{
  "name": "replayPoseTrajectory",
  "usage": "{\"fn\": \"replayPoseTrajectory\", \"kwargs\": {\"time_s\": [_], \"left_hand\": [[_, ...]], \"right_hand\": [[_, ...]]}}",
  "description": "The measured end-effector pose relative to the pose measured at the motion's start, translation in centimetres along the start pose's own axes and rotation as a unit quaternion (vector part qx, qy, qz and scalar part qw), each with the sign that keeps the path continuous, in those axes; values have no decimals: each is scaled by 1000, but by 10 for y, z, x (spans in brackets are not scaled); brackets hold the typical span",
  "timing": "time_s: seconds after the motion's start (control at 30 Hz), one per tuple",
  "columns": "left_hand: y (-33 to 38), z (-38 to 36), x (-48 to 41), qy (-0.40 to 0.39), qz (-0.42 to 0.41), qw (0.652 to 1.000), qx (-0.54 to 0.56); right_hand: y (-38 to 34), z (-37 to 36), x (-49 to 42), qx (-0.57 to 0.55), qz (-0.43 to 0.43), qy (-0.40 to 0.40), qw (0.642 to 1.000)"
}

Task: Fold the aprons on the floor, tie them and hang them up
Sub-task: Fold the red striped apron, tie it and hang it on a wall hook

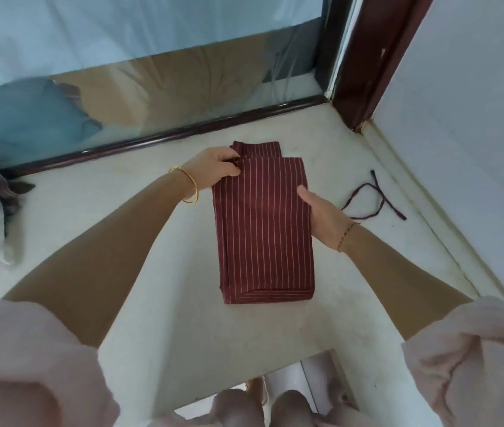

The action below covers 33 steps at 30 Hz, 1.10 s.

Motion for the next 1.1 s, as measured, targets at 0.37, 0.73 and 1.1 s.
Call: {"fn": "replayPoseTrajectory", "kwargs": {"time_s": [0.37, 0.73, 1.1], "left_hand": [[-32, 18, -116, 81, -2, 996, -46], [-56, 8, -221, 44, 1, 993, -112], [-72, 2, -256, 85, -6, 967, -241]], "right_hand": [[-30, 8, -98, 317, 56, 129, 938], [-30, 38, -162, 473, 48, 179, 861], [-40, 47, -197, 469, -6, 193, 862]]}}
Point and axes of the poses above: each hand's wrist, its own x-axis away from the middle knuckle, its own z-axis out of the back of the hand, y = z × x, the point moved 1 cm from there along -x, towards the middle knuckle
